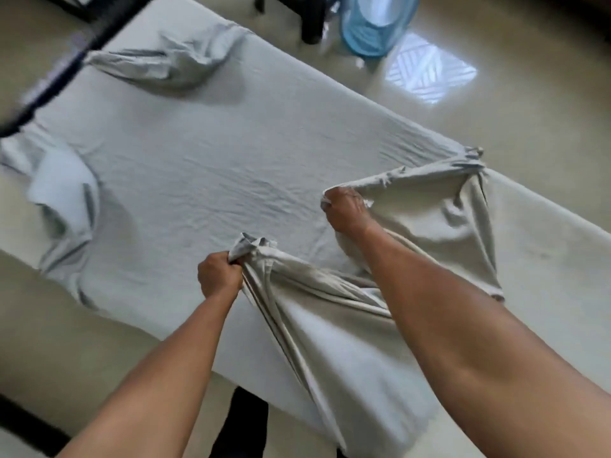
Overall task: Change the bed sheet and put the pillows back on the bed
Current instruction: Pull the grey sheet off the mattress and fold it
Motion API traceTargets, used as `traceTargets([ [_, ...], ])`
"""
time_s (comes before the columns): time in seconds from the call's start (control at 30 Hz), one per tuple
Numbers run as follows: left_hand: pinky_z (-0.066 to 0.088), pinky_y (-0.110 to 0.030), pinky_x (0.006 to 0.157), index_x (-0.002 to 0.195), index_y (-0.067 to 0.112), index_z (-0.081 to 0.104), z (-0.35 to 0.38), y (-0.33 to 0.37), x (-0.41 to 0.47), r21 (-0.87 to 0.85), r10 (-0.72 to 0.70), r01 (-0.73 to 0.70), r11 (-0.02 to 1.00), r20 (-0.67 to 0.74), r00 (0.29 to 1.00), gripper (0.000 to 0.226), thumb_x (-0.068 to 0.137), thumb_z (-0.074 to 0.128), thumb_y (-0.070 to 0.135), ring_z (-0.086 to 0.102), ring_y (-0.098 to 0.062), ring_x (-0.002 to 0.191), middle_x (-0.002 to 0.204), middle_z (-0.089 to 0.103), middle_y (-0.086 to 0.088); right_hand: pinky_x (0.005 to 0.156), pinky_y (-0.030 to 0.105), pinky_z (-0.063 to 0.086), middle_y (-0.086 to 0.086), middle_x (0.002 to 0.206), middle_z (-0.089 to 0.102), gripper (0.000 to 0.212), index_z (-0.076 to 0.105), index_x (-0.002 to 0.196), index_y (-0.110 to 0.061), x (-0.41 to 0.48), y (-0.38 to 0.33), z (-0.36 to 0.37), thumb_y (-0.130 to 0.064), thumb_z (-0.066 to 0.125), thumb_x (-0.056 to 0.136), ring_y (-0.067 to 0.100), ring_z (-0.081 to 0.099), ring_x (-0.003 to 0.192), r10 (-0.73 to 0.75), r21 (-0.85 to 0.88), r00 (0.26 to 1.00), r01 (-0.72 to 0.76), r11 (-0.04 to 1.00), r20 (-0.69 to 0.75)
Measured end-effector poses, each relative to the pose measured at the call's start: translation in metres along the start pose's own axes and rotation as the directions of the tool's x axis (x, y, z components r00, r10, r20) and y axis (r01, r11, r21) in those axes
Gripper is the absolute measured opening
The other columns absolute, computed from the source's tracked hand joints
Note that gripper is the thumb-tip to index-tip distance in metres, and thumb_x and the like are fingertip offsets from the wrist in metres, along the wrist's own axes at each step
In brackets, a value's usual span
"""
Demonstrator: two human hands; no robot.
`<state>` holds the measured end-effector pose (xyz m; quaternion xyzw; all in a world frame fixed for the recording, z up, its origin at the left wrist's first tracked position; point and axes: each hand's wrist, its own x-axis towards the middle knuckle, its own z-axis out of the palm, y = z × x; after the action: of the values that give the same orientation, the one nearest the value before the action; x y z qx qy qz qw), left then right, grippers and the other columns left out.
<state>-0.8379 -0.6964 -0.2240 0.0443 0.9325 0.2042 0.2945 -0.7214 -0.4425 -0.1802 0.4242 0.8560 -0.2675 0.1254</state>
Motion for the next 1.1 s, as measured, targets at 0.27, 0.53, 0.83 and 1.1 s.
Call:
traceTargets([
  [0.27,0.053,-0.043,0.078,0.092,0.000,0.077,-0.166,-0.044,0.163,-0.203,-0.151,0.085,0.976,-0.339,0.928,0.020,0.080,0.062,0.006,0.067,-0.046,0.087,0.090,0.071,-0.028,0.086,0.033,0.049,0.016,0.104,0.074,0.018,0.076,0.087,-0.013,0.137,-0.236,-0.022,-0.021,0.061,0.090,0.033,0.068,0.105,-0.317,-0.133,0.946,0.324,0.937,0.070],
  [0.53,0.043,-0.038,0.069,0.091,0.003,0.075,-0.183,-0.090,0.185,-0.256,-0.139,0.060,0.965,-0.306,0.942,0.018,0.080,0.063,0.011,0.066,-0.045,0.085,0.090,0.071,-0.026,0.089,0.035,0.039,0.025,0.110,0.066,0.030,0.063,0.092,-0.004,0.194,-0.291,-0.047,-0.032,0.054,0.097,0.038,0.061,0.113,-0.241,0.015,0.963,0.245,0.969,-0.124],
  [0.83,0.058,-0.048,0.074,0.092,0.018,0.071,-0.189,-0.109,0.147,-0.456,-0.196,0.181,0.871,0.015,0.981,0.008,0.089,0.068,0.025,0.069,-0.035,0.089,0.092,0.073,-0.009,0.109,0.040,0.040,0.024,0.147,0.051,0.065,0.043,0.146,-0.002,0.122,-0.248,0.043,-0.038,0.063,0.096,0.039,0.048,0.136,-0.054,-0.155,0.942,0.111,0.982,0.332],
  [1.1,0.056,-0.036,0.084,0.125,0.020,0.070,-0.236,-0.089,0.127,-0.620,0.109,0.240,0.747,0.471,0.876,0.035,0.094,0.066,0.004,0.070,-0.017,0.097,0.116,0.075,-0.003,0.084,0.031,0.052,0.005,0.112,0.070,0.059,0.067,0.122,-0.016,0.049,-0.298,0.099,-0.057,0.074,0.080,0.023,0.066,0.103,-0.149,0.278,0.848,0.001,0.960,0.509],
])
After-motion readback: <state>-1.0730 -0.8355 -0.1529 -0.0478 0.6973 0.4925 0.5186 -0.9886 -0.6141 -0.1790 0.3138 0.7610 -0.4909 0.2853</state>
